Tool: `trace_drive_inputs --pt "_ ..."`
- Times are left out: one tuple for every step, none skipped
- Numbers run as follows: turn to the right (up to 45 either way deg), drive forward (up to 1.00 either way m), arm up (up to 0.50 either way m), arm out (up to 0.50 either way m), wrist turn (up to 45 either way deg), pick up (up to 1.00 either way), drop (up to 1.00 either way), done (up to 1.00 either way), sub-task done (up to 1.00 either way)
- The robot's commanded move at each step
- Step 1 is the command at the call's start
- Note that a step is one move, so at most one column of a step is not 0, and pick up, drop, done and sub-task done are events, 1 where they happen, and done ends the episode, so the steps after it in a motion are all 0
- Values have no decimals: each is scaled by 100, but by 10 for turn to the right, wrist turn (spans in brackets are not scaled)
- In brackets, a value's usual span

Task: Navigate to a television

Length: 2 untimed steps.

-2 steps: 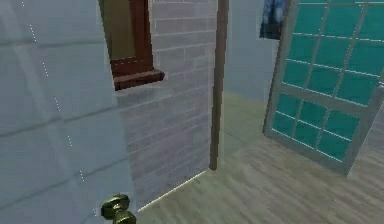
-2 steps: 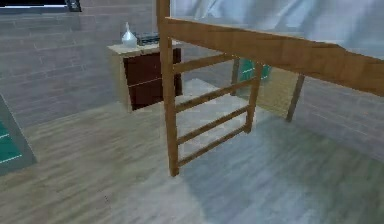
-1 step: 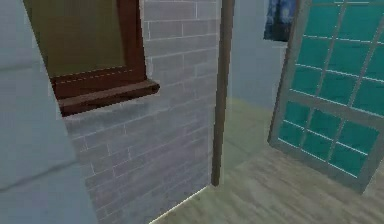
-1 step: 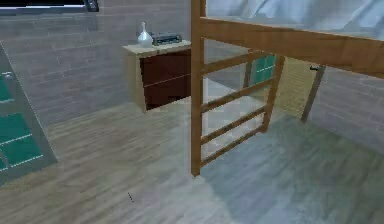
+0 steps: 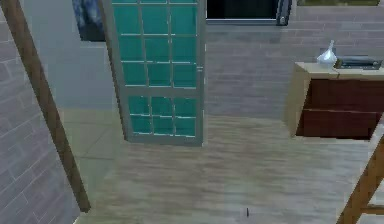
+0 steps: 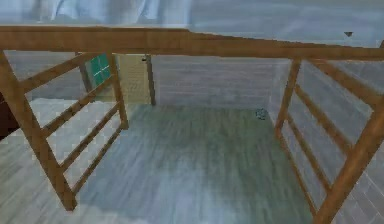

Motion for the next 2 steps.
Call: trace_drive_inputs --pt "450 0 0 0 0 0 0 0 0" --pt "60 0 0 0 0 0 0 0 0"
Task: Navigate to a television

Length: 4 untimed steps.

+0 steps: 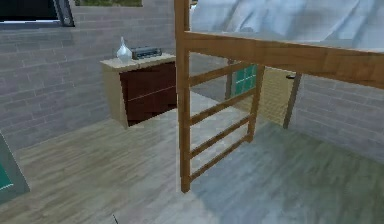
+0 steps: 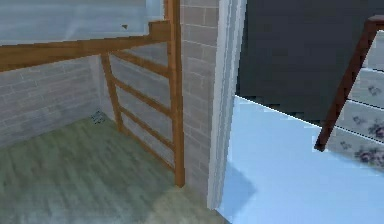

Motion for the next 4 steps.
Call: trace_drive_inputs --pt "0 20 0 0 0 0 0 0 0" --pt "-450 0 0 0 0 0 0 0 0" --pt "-240 0 0 0 0 0 0 0 0" --pt "0 100 0 0 0 0 0 0 0"
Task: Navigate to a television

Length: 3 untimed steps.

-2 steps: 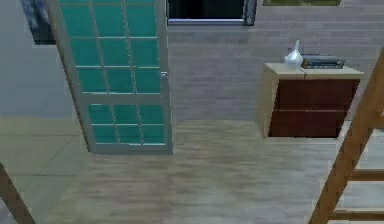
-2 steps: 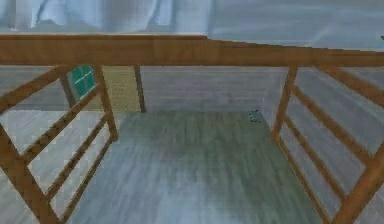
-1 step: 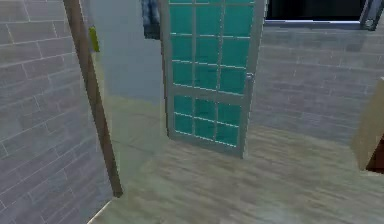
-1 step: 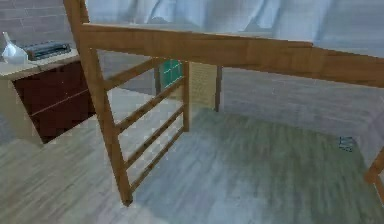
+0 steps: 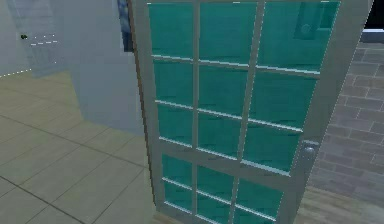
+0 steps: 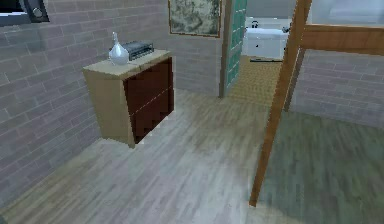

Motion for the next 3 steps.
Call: trace_drive_inputs --pt "-30 0 0 0 0 0 0 0 0" --pt "0 30 0 0 0 0 0 0 0" --pt "-150 0 0 0 0 0 0 0 0"
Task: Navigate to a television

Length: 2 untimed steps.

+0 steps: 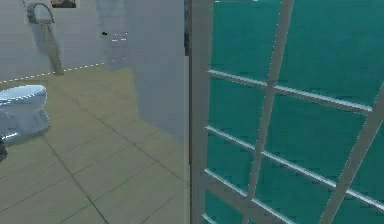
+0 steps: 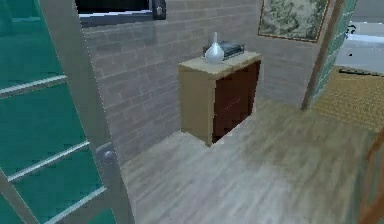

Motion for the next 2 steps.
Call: trace_drive_inputs --pt "0 45 0 0 0 0 0 0 0" --pt "-270 0 0 0 0 0 0 0 0"
